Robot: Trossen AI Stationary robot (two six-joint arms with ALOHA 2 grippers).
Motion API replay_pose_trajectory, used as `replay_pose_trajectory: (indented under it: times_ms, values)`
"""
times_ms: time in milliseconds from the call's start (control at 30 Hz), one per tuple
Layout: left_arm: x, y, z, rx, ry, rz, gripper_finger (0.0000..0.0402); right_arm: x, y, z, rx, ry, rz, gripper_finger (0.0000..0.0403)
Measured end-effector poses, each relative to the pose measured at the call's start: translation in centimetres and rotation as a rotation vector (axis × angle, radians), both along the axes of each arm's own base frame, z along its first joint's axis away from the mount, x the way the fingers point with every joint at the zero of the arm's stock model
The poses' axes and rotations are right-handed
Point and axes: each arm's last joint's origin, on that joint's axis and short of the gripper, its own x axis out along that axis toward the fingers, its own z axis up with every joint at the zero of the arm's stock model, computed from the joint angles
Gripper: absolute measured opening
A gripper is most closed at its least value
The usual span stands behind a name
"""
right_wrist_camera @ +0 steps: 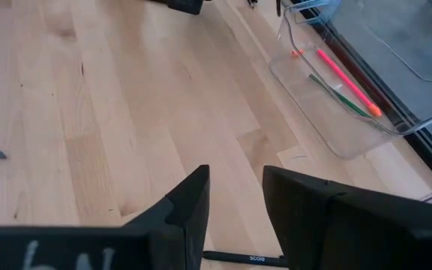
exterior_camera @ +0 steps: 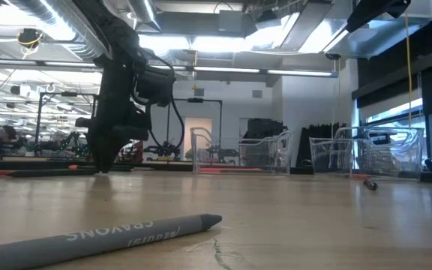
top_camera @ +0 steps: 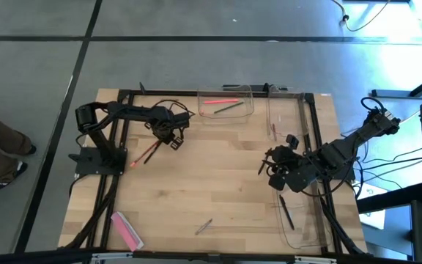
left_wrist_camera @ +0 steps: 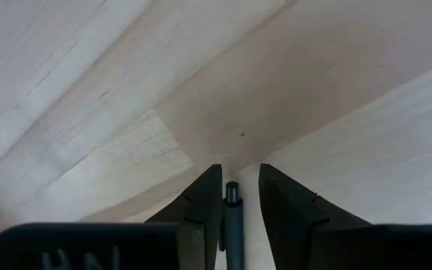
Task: Sort crayons/erasers/pens/pencils in bins
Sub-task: Put the bottom left black pen into the bottom right transparent bin
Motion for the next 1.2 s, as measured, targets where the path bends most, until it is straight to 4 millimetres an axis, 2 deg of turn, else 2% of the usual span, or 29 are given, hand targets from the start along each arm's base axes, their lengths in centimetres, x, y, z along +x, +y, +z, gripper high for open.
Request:
replay_pose_trajectory:
  times_ms: [600,1000,1200]
  values:
    - [0.04,-0.12,-0.02,-0.037,-0.02,0.029,0.0082,0.0,0.0,0.0,-0.001,0.001,0.001,0.0128]
    - [-0.7,-0.53,-0.78,-0.075,-0.007,0.03,0.0082,0.0,-0.01,0.0,-0.004,0.002,0.002,0.0128]
    - [-0.69,-0.54,-0.83,-0.081,-0.005,0.004,0.0063,0.0,-0.01,0.0,-0.004,0.002,0.002,0.0128]
